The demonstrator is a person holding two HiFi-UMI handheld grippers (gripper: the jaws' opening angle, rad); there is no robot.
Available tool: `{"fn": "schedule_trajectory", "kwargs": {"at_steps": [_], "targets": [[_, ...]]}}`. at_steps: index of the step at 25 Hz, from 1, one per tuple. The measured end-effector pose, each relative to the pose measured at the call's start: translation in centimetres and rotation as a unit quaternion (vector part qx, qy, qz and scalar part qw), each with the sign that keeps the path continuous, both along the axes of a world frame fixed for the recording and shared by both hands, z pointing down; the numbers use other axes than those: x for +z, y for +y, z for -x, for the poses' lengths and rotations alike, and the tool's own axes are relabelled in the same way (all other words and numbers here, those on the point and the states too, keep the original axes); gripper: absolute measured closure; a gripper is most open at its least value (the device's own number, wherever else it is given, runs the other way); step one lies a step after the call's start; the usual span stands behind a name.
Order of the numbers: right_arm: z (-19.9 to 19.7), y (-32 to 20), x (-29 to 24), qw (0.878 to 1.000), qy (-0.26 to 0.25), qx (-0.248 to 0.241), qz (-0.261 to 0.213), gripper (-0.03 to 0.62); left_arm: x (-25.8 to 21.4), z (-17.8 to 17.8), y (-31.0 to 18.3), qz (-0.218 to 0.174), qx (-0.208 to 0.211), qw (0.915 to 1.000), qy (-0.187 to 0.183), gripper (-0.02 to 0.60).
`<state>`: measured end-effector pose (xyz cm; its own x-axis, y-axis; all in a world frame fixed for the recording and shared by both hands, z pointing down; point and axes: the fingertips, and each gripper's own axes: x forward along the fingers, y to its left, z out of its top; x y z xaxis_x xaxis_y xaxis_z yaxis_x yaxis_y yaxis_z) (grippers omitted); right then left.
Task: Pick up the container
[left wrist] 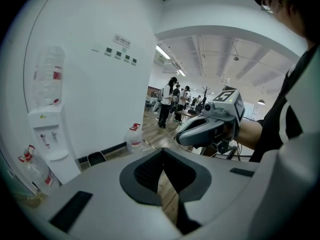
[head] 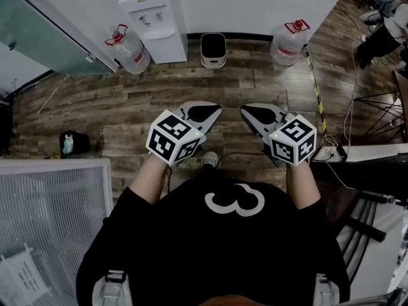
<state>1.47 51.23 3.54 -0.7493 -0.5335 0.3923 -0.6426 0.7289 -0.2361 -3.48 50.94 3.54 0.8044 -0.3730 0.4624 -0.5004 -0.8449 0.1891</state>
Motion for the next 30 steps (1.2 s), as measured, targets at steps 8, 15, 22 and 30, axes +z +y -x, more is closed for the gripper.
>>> {"fn": "schedule_trajectory", "kwargs": {"at_steps": [8,15,22,30], "targets": [[3.5,-9.7,2.7,0.999,0.02,0.001,0.028,0.568,3.1,3.5,-9.9,0.017,0.003,0.9998,-0.008,0.566],[4.4,-13.5,3.9,0.999,0.033,0.008,0.042,0.568,4.6,4.7,-13.9,0.043,0.009,0.999,-0.004,0.565],[3.5,-16.7,4.0,0.999,0.022,0.012,0.043,0.568,4.9,4.7,-17.0,0.049,0.002,0.9988,-0.001,0.565],[1.1,-24.1,5.9,0.998,-0.004,0.003,0.055,0.568,6.1,2.0,-23.7,0.057,-0.008,0.9982,-0.017,0.565]]}}
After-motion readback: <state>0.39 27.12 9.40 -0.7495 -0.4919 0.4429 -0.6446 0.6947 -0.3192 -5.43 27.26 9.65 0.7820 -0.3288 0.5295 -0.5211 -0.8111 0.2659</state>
